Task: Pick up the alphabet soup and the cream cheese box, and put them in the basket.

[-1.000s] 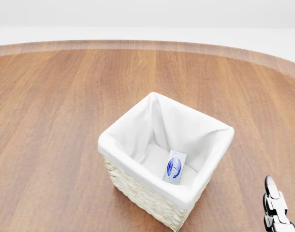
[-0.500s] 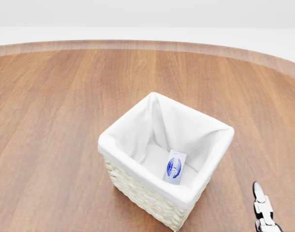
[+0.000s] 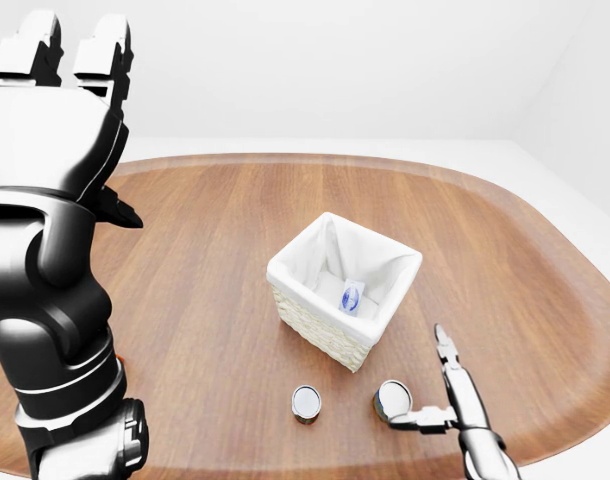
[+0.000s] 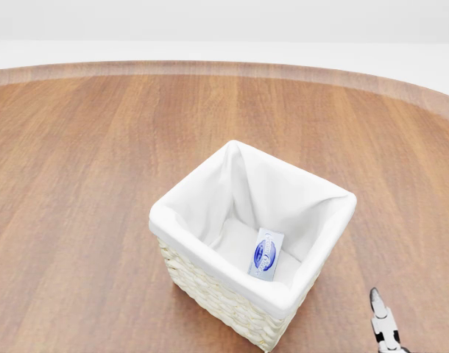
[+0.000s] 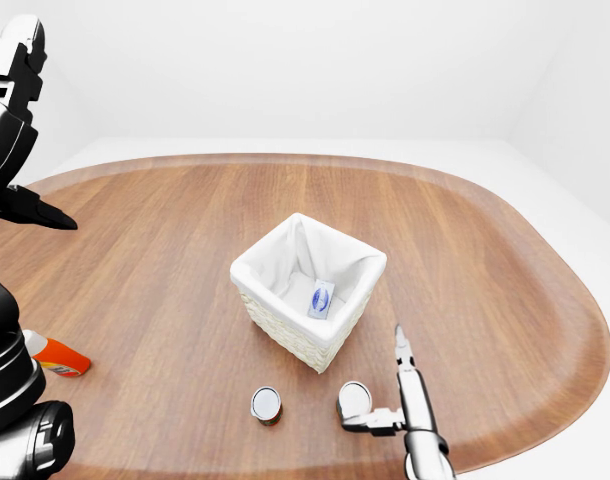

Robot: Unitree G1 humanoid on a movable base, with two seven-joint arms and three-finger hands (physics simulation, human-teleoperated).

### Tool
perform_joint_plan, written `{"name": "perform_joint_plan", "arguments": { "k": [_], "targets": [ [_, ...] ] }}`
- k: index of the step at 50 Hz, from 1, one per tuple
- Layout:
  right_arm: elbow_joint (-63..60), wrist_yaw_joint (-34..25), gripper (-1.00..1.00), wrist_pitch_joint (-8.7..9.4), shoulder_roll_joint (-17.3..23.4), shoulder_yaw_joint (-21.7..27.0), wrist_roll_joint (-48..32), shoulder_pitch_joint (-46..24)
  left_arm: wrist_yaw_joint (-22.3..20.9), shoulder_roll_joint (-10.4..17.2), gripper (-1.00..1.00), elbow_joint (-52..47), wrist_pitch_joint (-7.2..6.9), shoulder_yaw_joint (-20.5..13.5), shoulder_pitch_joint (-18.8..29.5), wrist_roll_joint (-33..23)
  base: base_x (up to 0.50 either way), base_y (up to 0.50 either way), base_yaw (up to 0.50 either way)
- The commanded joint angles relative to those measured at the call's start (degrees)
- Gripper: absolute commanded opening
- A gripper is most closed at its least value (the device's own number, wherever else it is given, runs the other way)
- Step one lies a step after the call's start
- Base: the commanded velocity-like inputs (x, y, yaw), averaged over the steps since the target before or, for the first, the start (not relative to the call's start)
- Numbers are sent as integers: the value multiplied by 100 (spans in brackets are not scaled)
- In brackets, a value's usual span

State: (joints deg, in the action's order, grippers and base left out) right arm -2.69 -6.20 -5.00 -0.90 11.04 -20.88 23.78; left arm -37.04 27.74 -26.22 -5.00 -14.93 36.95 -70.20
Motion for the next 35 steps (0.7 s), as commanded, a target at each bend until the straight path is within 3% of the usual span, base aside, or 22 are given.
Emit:
{"name": "perform_joint_plan", "arguments": {
  "k": [1,35],
  "targets": [
    [270,117,100,0,85,-101,-168,-29,-7,-5,100,-9,0,2,3,-6,0,0,0],
    [1150,622,100,0,336,-422,-506,-376,9,-5,100,-24,0,-6,-22,16,0,0,0]
  ]
}}
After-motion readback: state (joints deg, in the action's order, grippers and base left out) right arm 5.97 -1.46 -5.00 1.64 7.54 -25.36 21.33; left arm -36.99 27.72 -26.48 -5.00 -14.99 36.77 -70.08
